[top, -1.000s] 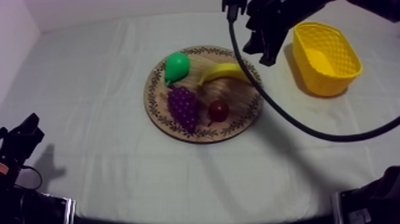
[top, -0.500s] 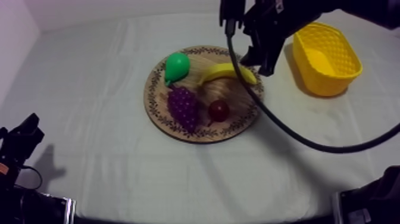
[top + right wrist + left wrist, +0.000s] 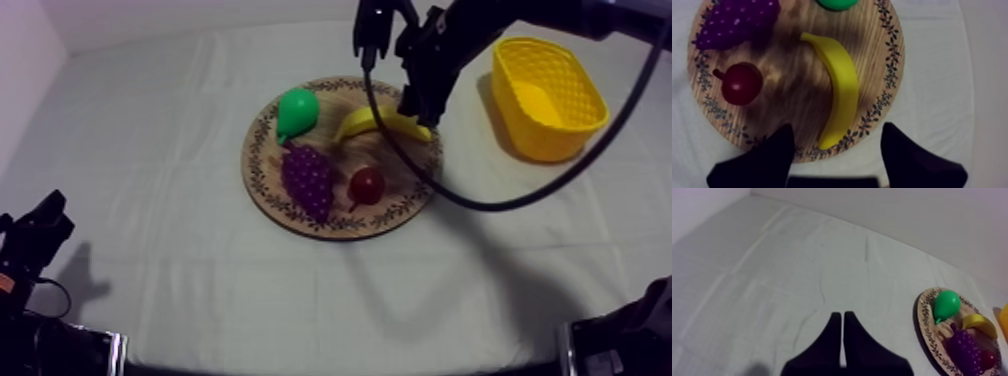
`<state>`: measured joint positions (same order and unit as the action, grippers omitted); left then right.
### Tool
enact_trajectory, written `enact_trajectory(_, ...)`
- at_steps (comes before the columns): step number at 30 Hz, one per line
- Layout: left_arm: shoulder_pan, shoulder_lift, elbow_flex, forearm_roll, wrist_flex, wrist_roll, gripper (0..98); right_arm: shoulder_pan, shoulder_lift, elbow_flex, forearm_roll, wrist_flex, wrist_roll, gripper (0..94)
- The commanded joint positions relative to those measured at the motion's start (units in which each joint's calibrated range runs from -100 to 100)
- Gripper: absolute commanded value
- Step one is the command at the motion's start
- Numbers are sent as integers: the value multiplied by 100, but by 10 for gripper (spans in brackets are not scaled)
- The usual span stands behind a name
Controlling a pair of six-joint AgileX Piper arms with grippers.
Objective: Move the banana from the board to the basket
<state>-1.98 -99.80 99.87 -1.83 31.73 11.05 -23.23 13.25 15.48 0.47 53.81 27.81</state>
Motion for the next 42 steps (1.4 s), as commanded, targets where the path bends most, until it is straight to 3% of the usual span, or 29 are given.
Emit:
enact_trajectory(1, -1, -3, 2, 0, -4, 1, 1, 16, 218, -60, -10, 27, 42, 489)
enact_trajectory(9, -1, -3, 2, 0, -4, 1, 1, 43, 873, -103, 57, -303, -18, 488)
enact_trajectory(30, -1, -3, 2, 0, -4, 0, 1, 189, 2022, -830, -140, -498, 195, 475)
enact_trajectory(35, -1, -3, 2, 0, -4, 1, 1, 221, 2138, -902, -227, -578, 300, 422)
enact_trajectory(42, -1, -3, 2, 0, -4, 1, 1, 287, 2272, -1010, -443, -617, 556, 262)
